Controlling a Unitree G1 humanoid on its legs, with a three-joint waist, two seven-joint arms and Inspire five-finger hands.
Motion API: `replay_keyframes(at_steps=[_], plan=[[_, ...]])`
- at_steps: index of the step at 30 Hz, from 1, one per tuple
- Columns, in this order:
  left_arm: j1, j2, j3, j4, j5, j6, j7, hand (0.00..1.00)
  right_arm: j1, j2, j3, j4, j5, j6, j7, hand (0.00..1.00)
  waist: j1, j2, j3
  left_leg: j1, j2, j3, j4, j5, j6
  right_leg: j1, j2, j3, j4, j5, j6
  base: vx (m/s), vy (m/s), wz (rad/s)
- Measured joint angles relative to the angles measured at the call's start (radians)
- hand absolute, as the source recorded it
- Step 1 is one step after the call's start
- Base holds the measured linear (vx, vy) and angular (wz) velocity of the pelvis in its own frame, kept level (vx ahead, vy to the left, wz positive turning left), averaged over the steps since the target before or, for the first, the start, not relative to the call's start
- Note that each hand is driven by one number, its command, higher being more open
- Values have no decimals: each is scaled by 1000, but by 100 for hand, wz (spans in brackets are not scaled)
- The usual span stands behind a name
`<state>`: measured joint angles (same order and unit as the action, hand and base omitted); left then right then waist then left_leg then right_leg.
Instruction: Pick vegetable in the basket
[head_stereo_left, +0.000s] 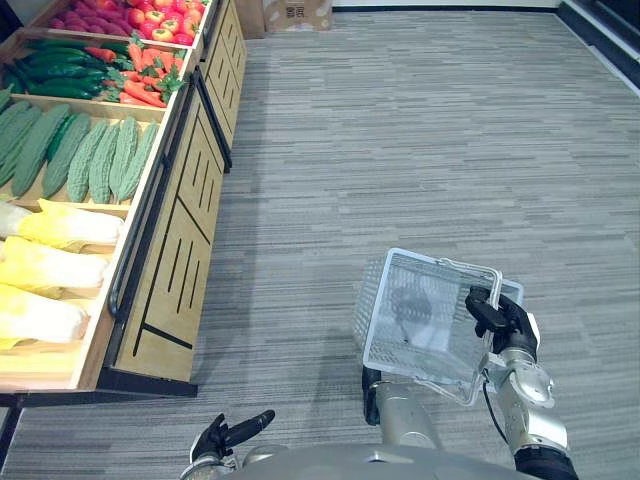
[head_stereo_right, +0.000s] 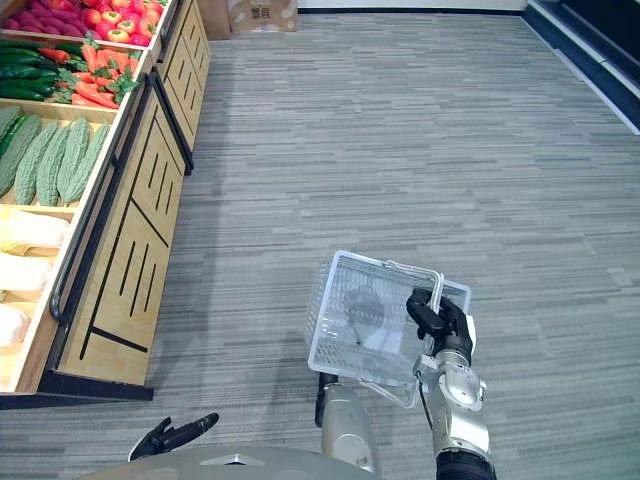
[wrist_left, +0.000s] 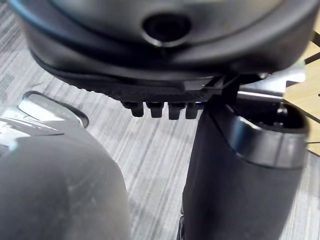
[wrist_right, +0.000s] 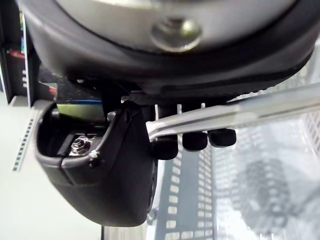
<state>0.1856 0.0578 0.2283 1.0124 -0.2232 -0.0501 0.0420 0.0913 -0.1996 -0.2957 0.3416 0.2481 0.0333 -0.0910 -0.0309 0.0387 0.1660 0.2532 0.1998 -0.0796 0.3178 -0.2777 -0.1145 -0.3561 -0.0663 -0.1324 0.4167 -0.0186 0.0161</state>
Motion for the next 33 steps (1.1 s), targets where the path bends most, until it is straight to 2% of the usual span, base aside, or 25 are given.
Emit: replay_keyframes(at_steps=[1, 4, 7, 8, 9, 10, 11, 12, 13, 14, 16, 17, 18, 19, 20, 21, 22, 23, 26, 28, 29, 33], plan=[[-5, 0, 7, 0, 0, -1, 0, 100, -4, -1, -5, 0, 2, 0, 1, 0, -5, -1, 1, -9, 10, -19, 15, 16, -19, 4, 0, -17, 17, -22, -8, 243, -234, 35], [-16, 2, 15, 1, -1, -7, 0, 100, 11, -1, -21, 0, 8, 0, 2, 0, -6, -8, 1, -55, 20, -64, 103, 62, -30, 35, 4, -57, 19, -58, -14, 147, -183, 40], [-17, 8, 16, 2, -9, -9, 10, 100, 14, -1, -31, -2, 34, 0, 2, 0, 0, -19, 1, -126, 29, -38, 276, 219, -28, 110, 20, -72, -34, -80, -24, 146, -196, 9], [-14, 10, 16, 2, -15, -9, 14, 100, 21, -1, -32, -3, 35, 0, 2, 0, 2, -21, 2, -149, 43, -7, 331, 309, -20, 148, 34, -66, -69, -82, -28, 149, -151, -11], [-9, 11, 16, 2, -17, -10, 15, 100, 27, -1, -32, -3, 35, 0, 1, 0, 4, -21, 2, -162, 53, 10, 359, 362, -16, 170, 39, -60, -91, -82, -28, 213, -143, -9], [0, 13, 16, 0, -23, -12, 14, 100, 35, 0, -40, -4, 36, 0, -5, 0, 8, -29, 6, -200, 67, 42, 438, 328, -19, 208, 50, -56, -132, -85, -43, 279, -130, -7], [-1, 16, 13, -3, -23, -13, 9, 100, 41, 0, -55, -4, 36, 0, -11, 0, 6, -27, 5, -249, 73, 87, 502, 215, -9, 239, 52, -55, -160, -84, -62, 274, -110, -2], [0, 17, 13, -3, -23, -14, 9, 100, 46, 0, -60, -4, 40, 0, -11, 0, 5, -28, 6, -268, 70, 117, 509, 169, -5, 257, 52, -55, -171, -84, -71, 220, -98, 3], [2, 18, 13, -6, -23, -14, 9, 100, 58, 0, -67, -3, 45, 0, -13, 0, 6, -30, 7, -292, 64, 168, 484, 98, 3, 294, 50, -56, -195, -86, -77, 170, -52, 2], [4, 17, 13, -8, -25, -14, 10, 100, 61, 0, -68, -2, 46, 0, -14, 0, 8, -31, 8, -301, 57, 188, 451, 73, 3, 306, 47, -58, -198, -86, -77, 199, -28, -6], [6, 20, 6, -23, -41, -14, 6, 100, 62, 0, -69, -1, 50, 0, -15, 0, 15, -39, 12, -340, 3, 214, 262, 26, 4, 336, 22, -54, -200, -95, -72, 187, 28, -7], [6, 21, 3, -29, -41, -14, 5, 100, 62, 0, -71, 0, 50, 0, -15, 0, 16, -40, 13, -353, -15, 214, 205, 26, 3, 340, 12, -54, -201, -99, -64, 139, 89, 2], [6, 19, 1, -37, -41, -14, 5, 100, 61, 0, -76, 3, 50, 0, -15, 0, 22, -41, 14, -363, -45, 214, 81, 47, 2, 347, -4, -51, -199, -105, -51, 133, 132, 2], [7, 16, -8, -41, -41, -15, 5, 100, 61, -2, -80, 7, 50, 0, -15, 0, 27, -34, 13, -366, -60, 220, -29, 119, 2, 353, -15, -49, -191, -117, -25, 137, 152, 3], [10, 12, -9, -41, -41, -15, 5, 100, 61, -3, -81, 8, 50, 0, -15, 0, 26, -25, 11, -366, -59, 221, -71, 172, -4, 358, -14, -50, -186, -125, -12, 152, 193, -2], [15, 0, -3, -38, -44, -14, 4, 100, 59, 2, -82, 15, 50, 0, -15, 0, 29, -12, 7, -361, -59, 226, -95, 262, 31, 358, -15, -39, -166, -145, 15, 163, 224, -9], [15, 1, 1, -41, -42, -14, 1, 100, 62, 11, -72, 22, 50, 1, -15, 0, 34, -24, 2, -344, -77, 243, -102, 258, 26, 364, -34, -27, -161, -150, 24, 226, 295, -10], [12, 14, 4, -40, -41, -16, 2, 100, 61, 11, -65, 21, 51, 1, -4, 0, 33, -39, 3, -336, -103, 251, -115, 247, 41, 378, -58, -23, -176, -149, 41, 183, 238, -7], [14, 18, 4, -36, -41, -13, 3, 100, 57, 11, -66, 21, 41, 1, -1, 0, 38, -45, 1, -302, -142, 276, -155, 251, 68, 404, -85, -3, -225, -127, 74, 121, 145, -10], [17, 18, 4, -31, -39, -13, 3, 100, 59, 11, -66, 21, 41, 1, 0, 0, 37, -42, -2, -267, -163, 284, -202, 263, 84, 417, -97, 2, -246, -123, 80, 53, 86, -10], [17, 49, -58, -29, -37, -14, -7, 100, 76, 11, -49, 49, 33, 1, 4, 0, 33, -60, -24, -211, -207, 254, -359, 344, 109, 447, -105, -18, -337, -79, 105, 11, 35, -5], [17, 49, -58, -29, -37, -14, -7, 100, 76, 11, -49, 49, 33, 1, 4, 0, 34, -60, -24, -211, -208, 253, -359, 344, 109, 447, -105, -19, -337, -79, 105, 0, 0, 0]])
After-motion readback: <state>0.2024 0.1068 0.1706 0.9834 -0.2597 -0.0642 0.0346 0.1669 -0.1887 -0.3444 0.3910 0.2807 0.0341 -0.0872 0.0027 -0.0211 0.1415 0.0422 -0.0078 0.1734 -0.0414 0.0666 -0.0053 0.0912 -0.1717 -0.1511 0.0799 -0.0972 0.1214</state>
